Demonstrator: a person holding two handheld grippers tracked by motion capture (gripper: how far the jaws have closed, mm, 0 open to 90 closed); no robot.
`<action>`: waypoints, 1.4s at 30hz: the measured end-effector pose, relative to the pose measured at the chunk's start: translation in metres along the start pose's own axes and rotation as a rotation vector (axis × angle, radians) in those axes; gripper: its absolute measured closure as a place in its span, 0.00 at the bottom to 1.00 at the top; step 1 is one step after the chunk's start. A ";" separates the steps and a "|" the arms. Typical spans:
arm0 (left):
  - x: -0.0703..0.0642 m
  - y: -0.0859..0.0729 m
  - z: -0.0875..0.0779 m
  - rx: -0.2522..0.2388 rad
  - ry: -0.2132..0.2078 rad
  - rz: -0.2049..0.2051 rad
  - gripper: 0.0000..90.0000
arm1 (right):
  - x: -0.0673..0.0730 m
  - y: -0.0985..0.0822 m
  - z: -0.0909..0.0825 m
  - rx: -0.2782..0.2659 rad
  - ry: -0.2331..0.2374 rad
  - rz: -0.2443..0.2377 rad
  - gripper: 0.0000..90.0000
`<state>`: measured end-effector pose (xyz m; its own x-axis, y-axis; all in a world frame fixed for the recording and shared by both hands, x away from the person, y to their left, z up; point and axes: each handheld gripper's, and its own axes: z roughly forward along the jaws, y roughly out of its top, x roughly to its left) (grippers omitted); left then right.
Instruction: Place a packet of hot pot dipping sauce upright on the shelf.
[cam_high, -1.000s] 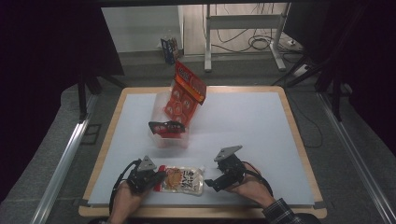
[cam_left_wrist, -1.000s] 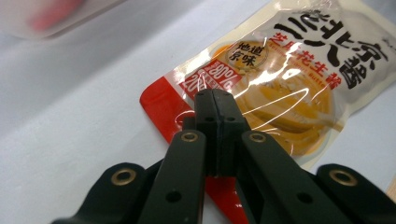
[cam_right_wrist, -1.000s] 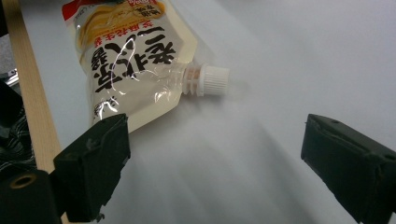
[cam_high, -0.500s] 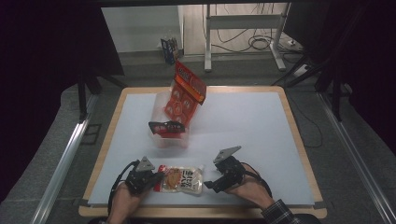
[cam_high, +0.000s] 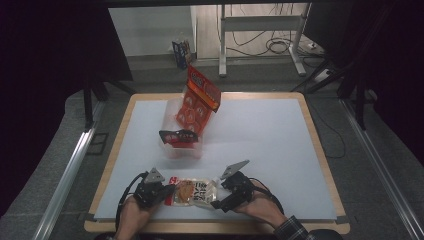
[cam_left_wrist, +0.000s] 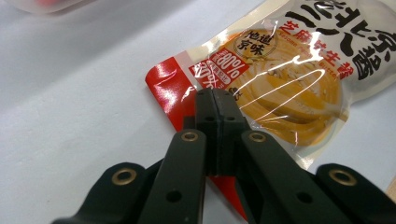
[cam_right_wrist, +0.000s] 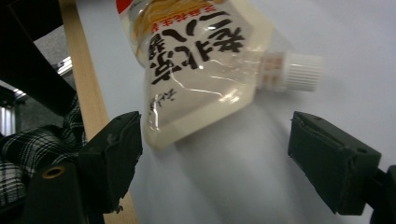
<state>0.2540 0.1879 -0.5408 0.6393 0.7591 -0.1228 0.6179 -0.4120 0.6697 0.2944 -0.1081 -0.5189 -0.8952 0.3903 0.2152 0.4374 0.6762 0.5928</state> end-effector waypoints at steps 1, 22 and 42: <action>0.000 0.000 0.000 0.000 0.000 0.000 1.00 | 0.001 0.000 0.002 0.005 0.005 -0.001 0.20; 0.002 0.000 0.000 0.000 -0.012 -0.017 1.00 | 0.001 0.018 0.015 -0.101 0.062 0.062 0.40; -0.002 0.000 -0.006 -0.012 0.008 0.014 0.82 | 0.004 0.044 0.019 -0.125 0.016 0.042 0.96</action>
<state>0.2501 0.1899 -0.5362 0.6438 0.7576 -0.1075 0.6035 -0.4163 0.6800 0.3120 -0.0651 -0.5072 -0.8782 0.4055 0.2538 0.4611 0.5763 0.6747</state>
